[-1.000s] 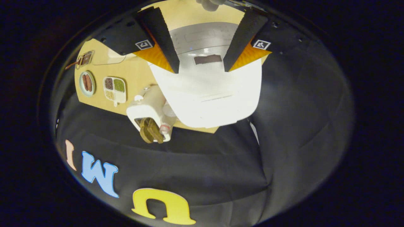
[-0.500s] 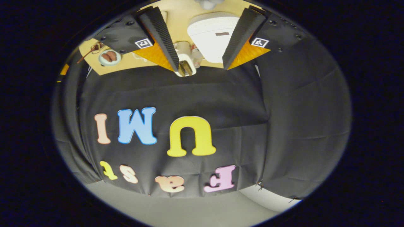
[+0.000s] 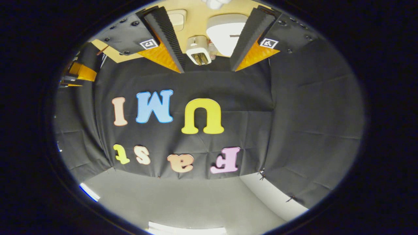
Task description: Close the left gripper, press the button to open the rice cooker; take a wooden spoon from the chopstick holder with the right hand, scoop a spoonful of rice and pour it into the rice cooker, then put the wooden spoon back into the chopstick holder.
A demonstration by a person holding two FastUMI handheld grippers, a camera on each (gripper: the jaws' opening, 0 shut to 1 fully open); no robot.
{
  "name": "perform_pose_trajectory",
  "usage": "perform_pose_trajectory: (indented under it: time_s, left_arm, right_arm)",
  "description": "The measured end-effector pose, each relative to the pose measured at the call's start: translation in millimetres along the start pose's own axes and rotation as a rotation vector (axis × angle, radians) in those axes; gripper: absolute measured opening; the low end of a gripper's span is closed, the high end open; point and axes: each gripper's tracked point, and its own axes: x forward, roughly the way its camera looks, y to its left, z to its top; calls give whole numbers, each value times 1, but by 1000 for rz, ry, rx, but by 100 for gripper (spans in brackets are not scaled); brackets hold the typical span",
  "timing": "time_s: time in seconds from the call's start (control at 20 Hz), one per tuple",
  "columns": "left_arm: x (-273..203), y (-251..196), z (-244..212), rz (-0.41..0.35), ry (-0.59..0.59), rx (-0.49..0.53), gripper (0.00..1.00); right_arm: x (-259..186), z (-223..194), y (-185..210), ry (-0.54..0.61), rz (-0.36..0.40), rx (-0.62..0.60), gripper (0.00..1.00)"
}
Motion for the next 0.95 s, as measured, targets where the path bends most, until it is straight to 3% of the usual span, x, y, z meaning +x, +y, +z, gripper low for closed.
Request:
perform_pose_trajectory:
  time_s: [0.5, 0.95]
  left_arm:
    - [-12, -2, -4, -30, 30, -16, 96]
    - [-14, -3, -5, -44, 37, -7, 96]
  right_arm:
    - [-19, 13, 7, -59, -20, -42, 98]
    - [-26, 10, 11, -42, -17, -30, 98]
